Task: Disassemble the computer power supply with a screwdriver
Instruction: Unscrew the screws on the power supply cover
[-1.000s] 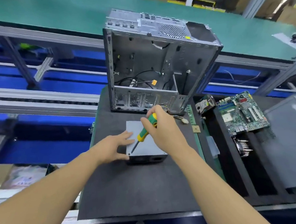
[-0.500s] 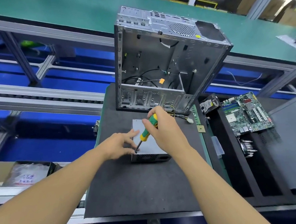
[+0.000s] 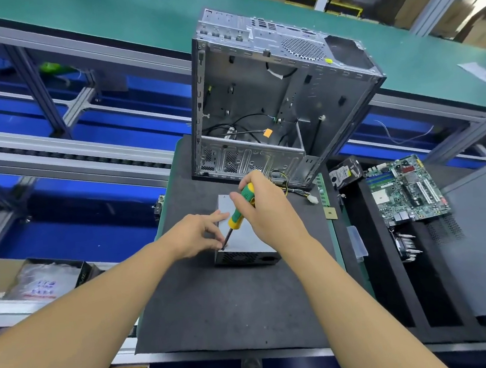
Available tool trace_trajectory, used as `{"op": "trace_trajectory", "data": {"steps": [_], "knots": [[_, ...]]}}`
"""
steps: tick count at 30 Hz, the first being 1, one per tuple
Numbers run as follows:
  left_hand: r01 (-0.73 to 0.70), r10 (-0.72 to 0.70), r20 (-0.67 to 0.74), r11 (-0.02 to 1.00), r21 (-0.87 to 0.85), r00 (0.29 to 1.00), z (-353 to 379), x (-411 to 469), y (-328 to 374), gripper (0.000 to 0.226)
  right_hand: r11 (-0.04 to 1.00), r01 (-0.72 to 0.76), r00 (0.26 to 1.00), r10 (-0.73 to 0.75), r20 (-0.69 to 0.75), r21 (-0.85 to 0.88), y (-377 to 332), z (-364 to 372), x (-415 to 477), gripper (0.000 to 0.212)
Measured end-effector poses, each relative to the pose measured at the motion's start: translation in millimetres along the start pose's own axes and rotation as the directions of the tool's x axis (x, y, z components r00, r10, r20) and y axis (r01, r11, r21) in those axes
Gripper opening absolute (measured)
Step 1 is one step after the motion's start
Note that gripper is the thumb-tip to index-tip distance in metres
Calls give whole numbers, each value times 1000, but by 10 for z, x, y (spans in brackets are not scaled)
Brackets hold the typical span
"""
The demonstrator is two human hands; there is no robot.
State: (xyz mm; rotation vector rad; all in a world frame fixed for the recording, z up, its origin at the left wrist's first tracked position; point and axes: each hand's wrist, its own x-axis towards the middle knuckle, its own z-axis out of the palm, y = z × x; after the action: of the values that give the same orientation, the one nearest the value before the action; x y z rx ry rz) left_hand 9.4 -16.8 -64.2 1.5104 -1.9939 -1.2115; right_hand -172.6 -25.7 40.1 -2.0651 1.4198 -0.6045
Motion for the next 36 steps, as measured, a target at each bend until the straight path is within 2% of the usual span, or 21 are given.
{"op": "trace_trajectory", "data": {"steps": [4, 9, 14, 16, 18, 19, 23, 25, 29, 33, 36], "knots": [[-30, 31, -18, 999, 39, 999, 12, -7, -20, 17, 1000, 26, 997, -25, 66, -7, -94, -28, -45, 15], [-73, 74, -11, 995, 71, 997, 20, -8, -56, 8, 981, 122, 980, -95, 177, -151, -226, -47, -57, 19], [-37, 38, -11, 997, 62, 999, 21, -18, -51, 11, 978, 112, 975, -74, 209, -174, -297, -97, -57, 20], [-65, 63, 21, 995, 71, 998, 7, -41, -51, 27, 970, 134, 962, -79, 261, -202, -301, -147, -53, 19], [-114, 105, 74, 983, 142, 992, 7, -70, -42, 53, 963, 127, 956, -54, 288, -239, -295, -187, -50, 19], [-136, 122, 85, 972, 191, 989, 11, -73, -31, 59, 958, 112, 955, -30, 296, -264, -299, -197, -44, 22], [-159, 142, 73, 879, 449, 987, 9, 15, 37, 46, 916, 37, 963, 75, 260, -400, -373, -192, -14, 46], [-151, 114, 102, 826, 542, 988, -2, 62, 53, 44, 890, 52, 971, 60, 230, -452, -401, -183, 5, 44], [-102, 57, 99, 827, 553, 993, 2, 72, 54, 45, 871, 142, 956, 2, 292, -471, -448, -161, 11, 24], [-58, 19, 79, 847, 529, 997, 9, 71, 52, 42, 840, 224, 915, -7, 402, -495, -513, -217, 27, 36], [-62, 30, 72, 869, 491, 997, -2, 50, 52, 43, 860, 201, 891, 39, 453, -469, -553, -296, 9, 41]]}}
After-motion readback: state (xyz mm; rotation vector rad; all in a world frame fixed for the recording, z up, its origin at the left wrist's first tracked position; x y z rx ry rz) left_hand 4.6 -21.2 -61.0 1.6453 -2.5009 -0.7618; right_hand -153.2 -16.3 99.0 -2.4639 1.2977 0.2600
